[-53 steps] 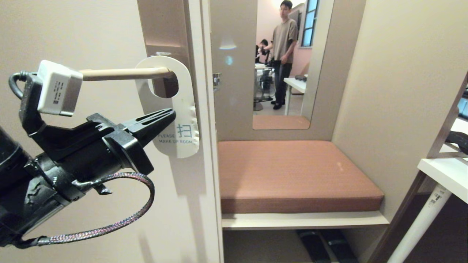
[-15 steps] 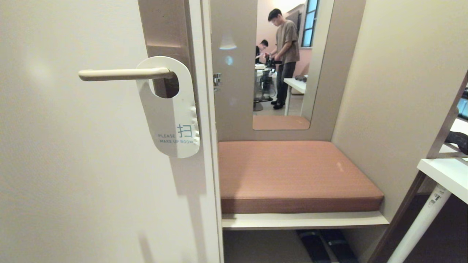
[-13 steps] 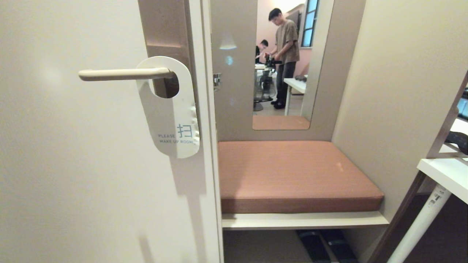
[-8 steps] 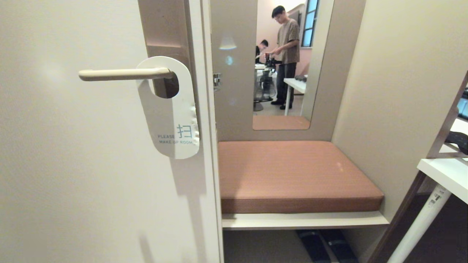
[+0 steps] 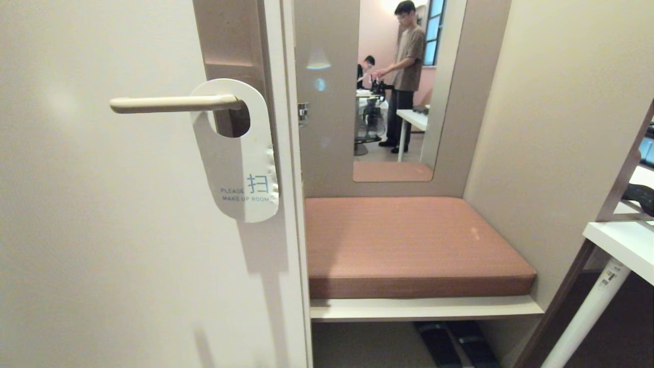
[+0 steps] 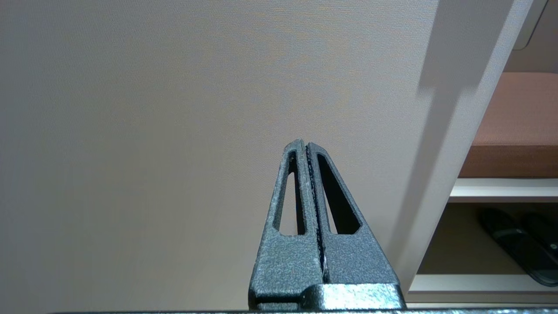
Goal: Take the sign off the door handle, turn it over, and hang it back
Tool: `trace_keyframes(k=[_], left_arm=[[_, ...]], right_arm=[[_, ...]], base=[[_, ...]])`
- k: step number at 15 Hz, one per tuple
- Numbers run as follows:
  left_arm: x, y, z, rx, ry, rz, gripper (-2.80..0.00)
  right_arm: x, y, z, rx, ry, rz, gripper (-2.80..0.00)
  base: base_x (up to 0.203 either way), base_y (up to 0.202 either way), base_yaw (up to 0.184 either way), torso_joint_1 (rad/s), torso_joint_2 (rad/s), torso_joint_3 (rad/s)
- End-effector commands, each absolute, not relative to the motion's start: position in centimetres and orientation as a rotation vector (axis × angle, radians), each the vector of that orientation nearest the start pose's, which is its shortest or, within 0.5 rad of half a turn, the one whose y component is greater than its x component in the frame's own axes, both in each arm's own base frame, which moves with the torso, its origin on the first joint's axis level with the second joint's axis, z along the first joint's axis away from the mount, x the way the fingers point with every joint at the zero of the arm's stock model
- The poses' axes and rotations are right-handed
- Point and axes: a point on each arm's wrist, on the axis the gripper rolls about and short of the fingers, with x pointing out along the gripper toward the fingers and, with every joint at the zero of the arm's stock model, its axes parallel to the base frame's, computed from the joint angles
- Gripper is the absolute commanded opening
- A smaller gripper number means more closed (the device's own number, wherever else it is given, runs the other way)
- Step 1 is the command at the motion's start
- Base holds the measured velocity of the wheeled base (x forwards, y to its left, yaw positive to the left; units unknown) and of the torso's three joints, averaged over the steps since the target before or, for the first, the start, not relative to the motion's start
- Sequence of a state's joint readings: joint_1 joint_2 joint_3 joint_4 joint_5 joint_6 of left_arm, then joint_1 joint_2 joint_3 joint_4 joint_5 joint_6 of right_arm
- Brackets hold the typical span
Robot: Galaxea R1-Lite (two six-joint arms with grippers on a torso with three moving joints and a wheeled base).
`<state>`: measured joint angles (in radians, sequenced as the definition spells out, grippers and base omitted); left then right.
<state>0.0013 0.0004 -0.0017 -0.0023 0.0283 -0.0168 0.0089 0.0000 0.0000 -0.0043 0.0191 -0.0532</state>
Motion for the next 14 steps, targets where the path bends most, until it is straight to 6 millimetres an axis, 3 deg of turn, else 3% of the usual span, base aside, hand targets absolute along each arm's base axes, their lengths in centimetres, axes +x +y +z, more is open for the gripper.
trace_keyframes(k=[1, 14], left_arm=[[-2.29, 0.06, 7.62, -0.017, -0.005, 0.031, -2.8], [-2.29, 0.06, 7.62, -0.017, -0.005, 0.031, -2.8]], right_arm=[[-2.28, 0.02, 7.6, -0.054, -0.005, 0.028, -2.8], [-2.28, 0.02, 7.6, -0.054, -0.005, 0.029, -2.8]], base=[[0.0, 0.0, 0.0, 0.0, 0.0, 0.0], [0.0, 0.0, 0.0, 0.0, 0.0, 0.0]])
